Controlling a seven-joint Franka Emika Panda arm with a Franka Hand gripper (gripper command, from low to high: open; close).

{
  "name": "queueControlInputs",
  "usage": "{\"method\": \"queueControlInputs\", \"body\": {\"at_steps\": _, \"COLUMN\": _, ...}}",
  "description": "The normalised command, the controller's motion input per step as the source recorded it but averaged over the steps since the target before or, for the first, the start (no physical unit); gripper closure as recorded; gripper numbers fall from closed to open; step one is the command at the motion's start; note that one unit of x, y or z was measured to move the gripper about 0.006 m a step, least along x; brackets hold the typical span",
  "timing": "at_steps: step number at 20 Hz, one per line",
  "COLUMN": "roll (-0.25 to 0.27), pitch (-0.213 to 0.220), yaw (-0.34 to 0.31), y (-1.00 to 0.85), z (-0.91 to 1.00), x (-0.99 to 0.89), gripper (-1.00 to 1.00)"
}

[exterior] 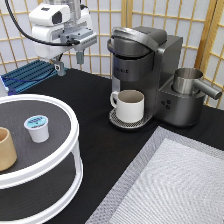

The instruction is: Make coffee

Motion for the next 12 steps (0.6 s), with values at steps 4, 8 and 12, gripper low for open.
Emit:
{"method": "queueControlInputs", "body": {"at_steps": 4, "roll": 0.007, "pitch": 0.029, "yaw": 0.000, "y": -0.03, "z": 0.20, "x": 0.17, "gripper": -1.00}}
{"method": "queueControlInputs", "body": {"at_steps": 8, "roll": 0.091, "pitch": 0.162, "yaw": 0.000, "y": -0.05, "z": 0.79, "x": 0.76, "gripper": -1.00}}
{"method": "queueControlInputs", "body": {"at_steps": 12, "roll": 0.124, "pitch": 0.163, "yaw": 0.000, "y": -0.09, "z": 0.86, "x": 0.90, "gripper": -1.00}}
